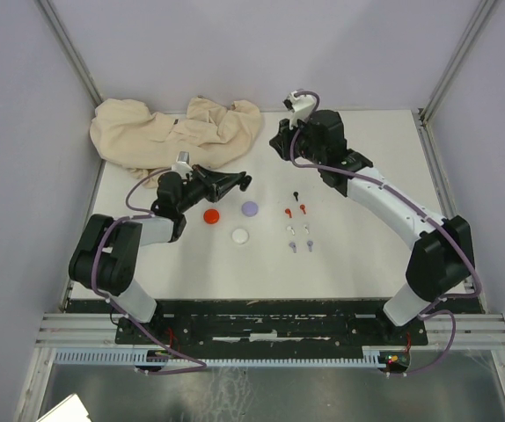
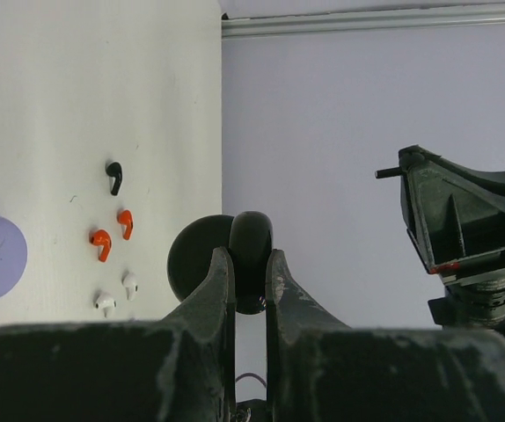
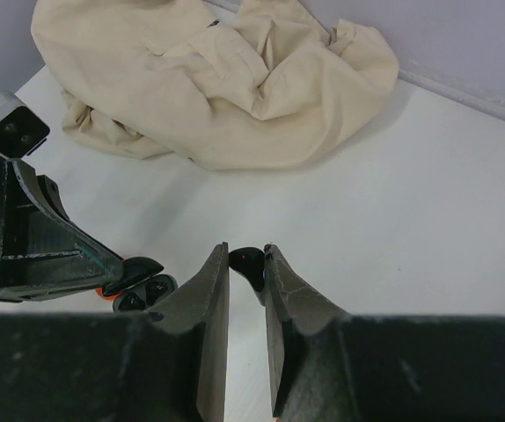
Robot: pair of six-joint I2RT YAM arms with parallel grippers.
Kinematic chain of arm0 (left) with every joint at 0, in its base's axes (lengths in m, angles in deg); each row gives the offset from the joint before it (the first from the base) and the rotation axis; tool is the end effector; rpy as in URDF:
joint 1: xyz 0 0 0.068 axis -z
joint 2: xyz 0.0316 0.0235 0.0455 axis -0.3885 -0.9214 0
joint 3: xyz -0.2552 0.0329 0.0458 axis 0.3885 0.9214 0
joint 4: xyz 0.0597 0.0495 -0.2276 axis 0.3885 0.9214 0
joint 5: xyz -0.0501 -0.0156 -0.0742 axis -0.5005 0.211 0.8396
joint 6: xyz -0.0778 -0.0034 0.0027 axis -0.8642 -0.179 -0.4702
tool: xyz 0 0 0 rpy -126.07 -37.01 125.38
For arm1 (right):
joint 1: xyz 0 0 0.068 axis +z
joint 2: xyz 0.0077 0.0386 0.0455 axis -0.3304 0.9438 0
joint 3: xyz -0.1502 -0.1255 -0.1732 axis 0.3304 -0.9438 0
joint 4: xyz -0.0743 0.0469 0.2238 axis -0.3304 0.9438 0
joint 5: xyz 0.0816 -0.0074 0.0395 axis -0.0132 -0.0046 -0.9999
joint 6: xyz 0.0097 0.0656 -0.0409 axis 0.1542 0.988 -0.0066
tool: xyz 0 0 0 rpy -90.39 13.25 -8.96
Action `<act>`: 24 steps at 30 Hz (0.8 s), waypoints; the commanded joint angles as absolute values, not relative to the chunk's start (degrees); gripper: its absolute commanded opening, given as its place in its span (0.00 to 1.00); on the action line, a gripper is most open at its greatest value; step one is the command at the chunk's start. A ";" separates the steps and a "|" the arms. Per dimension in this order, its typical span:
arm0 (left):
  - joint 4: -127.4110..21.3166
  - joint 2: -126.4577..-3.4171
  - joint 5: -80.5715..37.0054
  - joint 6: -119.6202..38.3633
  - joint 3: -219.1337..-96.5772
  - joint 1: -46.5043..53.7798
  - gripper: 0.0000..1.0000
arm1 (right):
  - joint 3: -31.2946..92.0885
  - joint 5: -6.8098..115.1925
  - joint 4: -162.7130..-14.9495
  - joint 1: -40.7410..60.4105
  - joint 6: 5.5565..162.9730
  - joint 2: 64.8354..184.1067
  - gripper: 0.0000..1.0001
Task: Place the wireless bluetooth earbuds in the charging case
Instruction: Place the earbud in the charging case.
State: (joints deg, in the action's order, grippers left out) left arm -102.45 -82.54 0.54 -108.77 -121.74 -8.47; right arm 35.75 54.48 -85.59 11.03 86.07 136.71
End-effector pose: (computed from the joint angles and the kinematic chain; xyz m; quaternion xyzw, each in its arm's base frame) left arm 0.3165 -0.1162 0.1991 -0.2358 0.6966 -0.6080 0.2992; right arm 0.3403 0.2089 0.3374 -0.1881 0.7764 0.2481 0.5480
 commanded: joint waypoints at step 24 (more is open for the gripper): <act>-113.07 -89.41 4.10 -120.93 -128.49 -2.38 0.03 | 7.48 39.16 -132.23 12.62 78.89 127.71 0.02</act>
